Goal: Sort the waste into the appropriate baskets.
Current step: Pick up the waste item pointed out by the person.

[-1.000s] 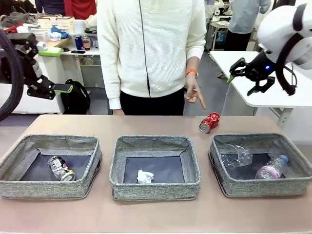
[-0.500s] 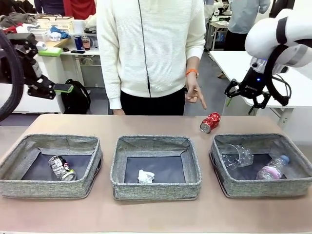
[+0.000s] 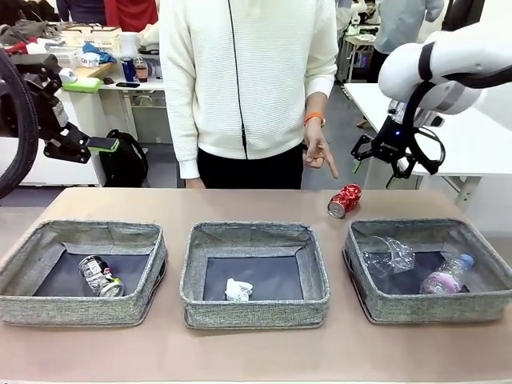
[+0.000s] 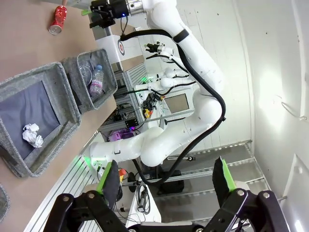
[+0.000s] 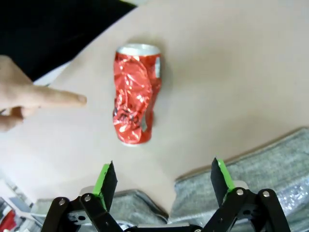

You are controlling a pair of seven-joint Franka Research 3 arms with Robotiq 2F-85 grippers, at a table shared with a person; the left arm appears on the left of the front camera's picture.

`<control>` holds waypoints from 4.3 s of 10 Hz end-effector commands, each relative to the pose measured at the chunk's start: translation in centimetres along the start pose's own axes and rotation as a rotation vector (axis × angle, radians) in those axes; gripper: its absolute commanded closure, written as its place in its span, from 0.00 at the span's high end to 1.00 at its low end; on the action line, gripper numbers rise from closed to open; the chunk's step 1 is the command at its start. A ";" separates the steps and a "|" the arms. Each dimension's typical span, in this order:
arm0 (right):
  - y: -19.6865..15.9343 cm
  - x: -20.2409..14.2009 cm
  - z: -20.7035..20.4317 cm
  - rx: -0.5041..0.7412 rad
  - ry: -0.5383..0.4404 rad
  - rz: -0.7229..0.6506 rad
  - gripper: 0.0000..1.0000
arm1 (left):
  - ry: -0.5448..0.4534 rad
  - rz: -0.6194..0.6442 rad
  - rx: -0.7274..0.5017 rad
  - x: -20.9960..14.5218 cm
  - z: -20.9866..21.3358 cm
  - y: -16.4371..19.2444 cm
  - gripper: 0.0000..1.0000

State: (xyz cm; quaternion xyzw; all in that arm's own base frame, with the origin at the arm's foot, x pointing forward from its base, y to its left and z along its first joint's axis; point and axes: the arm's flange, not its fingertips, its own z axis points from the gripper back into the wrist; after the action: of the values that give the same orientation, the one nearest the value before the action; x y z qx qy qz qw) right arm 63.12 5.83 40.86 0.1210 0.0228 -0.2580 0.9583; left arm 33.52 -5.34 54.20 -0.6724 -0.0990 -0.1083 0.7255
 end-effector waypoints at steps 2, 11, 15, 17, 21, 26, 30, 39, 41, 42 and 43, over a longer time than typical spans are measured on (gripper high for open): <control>1.7 1.9 -2.2 -0.051 -0.031 -0.071 1.00 | -0.008 0.002 -0.026 0.0 -0.2 -0.3 1.00; 3.7 2.2 -8.5 -0.075 -0.035 -0.032 1.00 | -0.008 0.002 -0.026 0.0 -0.2 -0.3 1.00; 4.0 2.1 -9.3 -0.097 -0.038 -0.024 1.00 | -0.008 0.002 -0.026 0.0 -0.2 -0.3 1.00; 4.3 1.6 -10.0 -0.127 -0.042 0.010 0.78 | -0.008 0.002 -0.026 0.0 -0.2 -0.3 1.00; 4.2 1.6 -10.0 -0.141 -0.057 -0.007 0.00 | -0.008 0.002 -0.026 0.0 -0.2 -0.3 1.00; 3.7 1.8 -10.0 -0.132 -0.028 -0.030 0.00 | -0.008 0.002 -0.026 0.0 -0.2 -0.3 1.00; 1.6 1.6 -7.6 -0.147 -0.059 -0.088 0.00 | -0.008 0.002 -0.026 0.0 -0.2 -0.3 1.00; 0.0 -19.5 13.2 0.092 0.056 0.505 0.00 | -0.008 0.002 -0.026 0.0 -0.2 -0.3 1.00; -0.5 -24.3 14.0 0.236 0.064 0.637 0.00 | -0.008 0.002 -0.026 0.0 -0.2 -0.3 1.00; 1.7 -21.1 14.9 0.068 0.034 0.519 0.00 | -0.008 0.002 -0.026 0.0 -0.2 -0.3 1.00; 1.7 -21.1 14.9 0.068 0.034 0.519 0.00 | -0.008 0.002 -0.026 0.0 -0.2 -0.3 1.00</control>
State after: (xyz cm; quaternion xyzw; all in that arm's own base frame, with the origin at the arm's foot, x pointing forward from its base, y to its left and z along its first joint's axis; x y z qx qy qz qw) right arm 43.05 14.48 58.25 0.1844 -0.0064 0.0195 0.9826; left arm 33.49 -5.37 54.20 -0.6725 -0.0988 -0.1085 0.7254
